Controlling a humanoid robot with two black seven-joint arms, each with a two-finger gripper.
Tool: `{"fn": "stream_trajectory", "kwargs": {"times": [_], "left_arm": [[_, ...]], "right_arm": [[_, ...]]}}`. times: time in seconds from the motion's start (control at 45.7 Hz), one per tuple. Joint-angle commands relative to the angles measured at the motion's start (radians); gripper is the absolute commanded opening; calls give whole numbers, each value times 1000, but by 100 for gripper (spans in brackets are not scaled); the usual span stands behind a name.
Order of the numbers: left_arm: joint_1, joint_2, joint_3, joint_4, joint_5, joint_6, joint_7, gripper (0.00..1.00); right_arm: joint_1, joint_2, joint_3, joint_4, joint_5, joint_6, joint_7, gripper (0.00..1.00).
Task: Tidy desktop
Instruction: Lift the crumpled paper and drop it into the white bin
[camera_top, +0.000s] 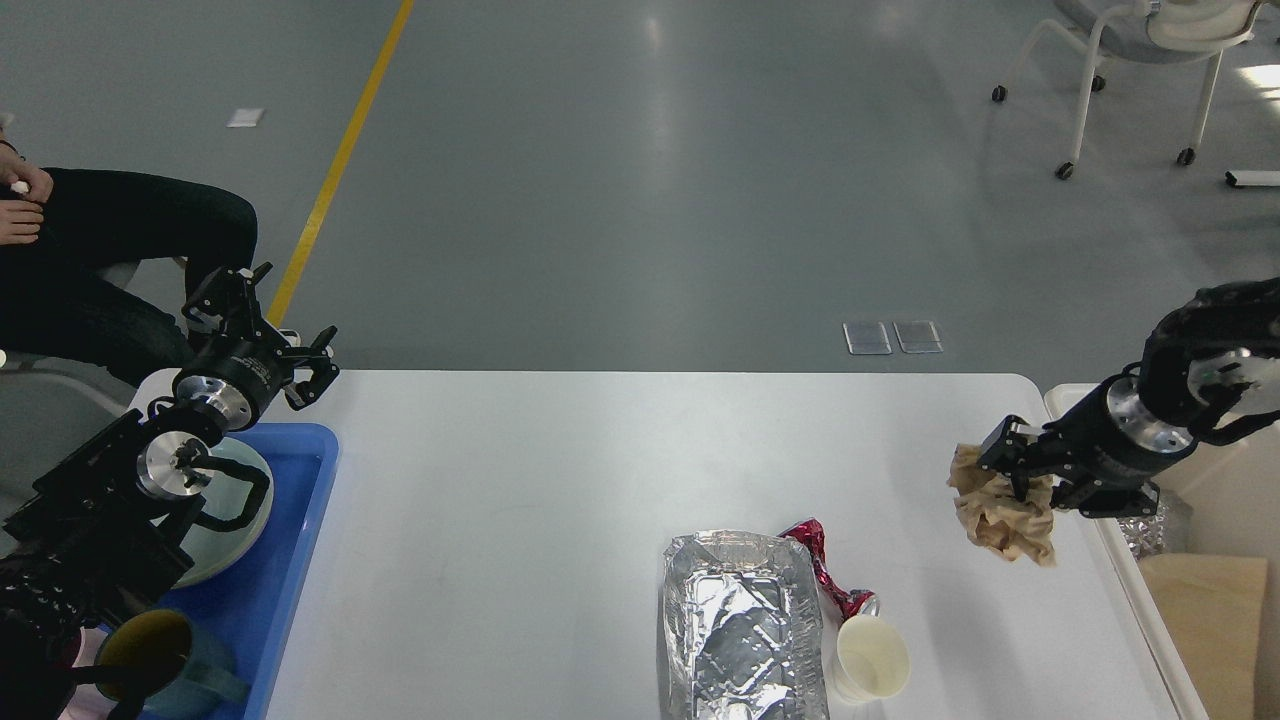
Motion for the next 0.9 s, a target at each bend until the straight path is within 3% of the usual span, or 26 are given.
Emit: {"fn": "stream_trajectory", "kwargs": {"times": [0.0, 0.241, 0.416, 0.569, 0.876], "left_arm": [[0, 0, 1, 0, 0, 0, 0, 97], [0, 3, 1, 0, 0, 0, 0, 97], [0, 3, 1, 0, 0, 0, 0, 97], [0, 3, 1, 0, 0, 0, 0, 97], [0, 3, 1, 0, 0, 0, 0, 97]], "right_arm": [[191, -48, -4, 8, 2, 117, 0, 0], [500, -94, -33, 5, 5, 212, 7, 0], [520, -109, -40, -11, -1, 192, 5, 0], [391, -117, -69, -107, 8, 85, 2, 0], [-83, -195, -42, -350, 8, -235, 2, 0]]}}
